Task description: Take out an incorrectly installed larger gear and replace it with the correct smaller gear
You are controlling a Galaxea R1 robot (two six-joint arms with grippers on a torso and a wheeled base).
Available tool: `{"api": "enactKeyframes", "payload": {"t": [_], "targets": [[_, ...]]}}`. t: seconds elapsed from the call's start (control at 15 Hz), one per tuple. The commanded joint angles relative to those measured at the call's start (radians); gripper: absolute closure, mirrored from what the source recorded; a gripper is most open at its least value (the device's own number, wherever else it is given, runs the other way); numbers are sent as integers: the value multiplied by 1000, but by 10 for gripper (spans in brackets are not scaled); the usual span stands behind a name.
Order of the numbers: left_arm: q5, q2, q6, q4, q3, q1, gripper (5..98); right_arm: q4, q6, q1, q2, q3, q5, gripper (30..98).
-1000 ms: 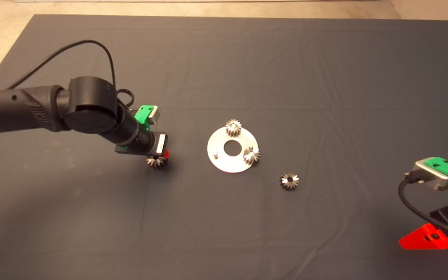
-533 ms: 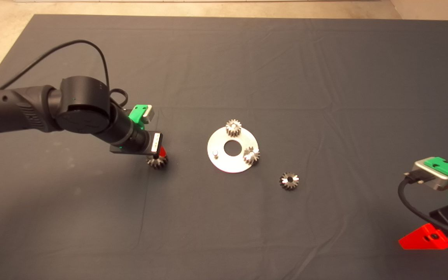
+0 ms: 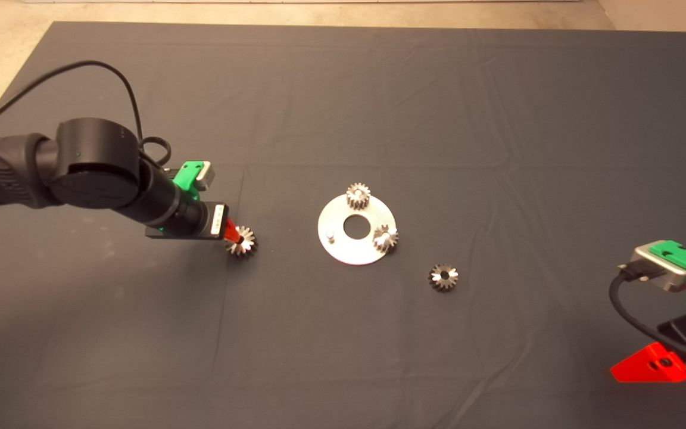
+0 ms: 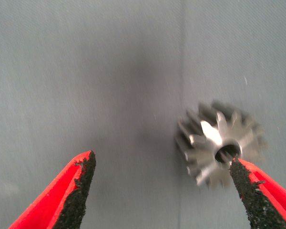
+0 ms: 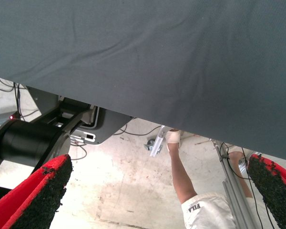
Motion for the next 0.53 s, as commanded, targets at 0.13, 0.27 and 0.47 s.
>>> {"api": "enactKeyframes", "payload": {"t": [0.13, 0.27, 0.47], "targets": [[9, -97, -5, -2, 105, -24, 273, 13, 3, 12, 12, 0, -120, 307], [45, -128, -5, -48, 139, -25, 266, 12, -5, 12, 19, -1, -121, 307], [164, -157, -13, -73, 209, -27, 213, 14, -26, 14, 93, -38, -127, 307]]}}
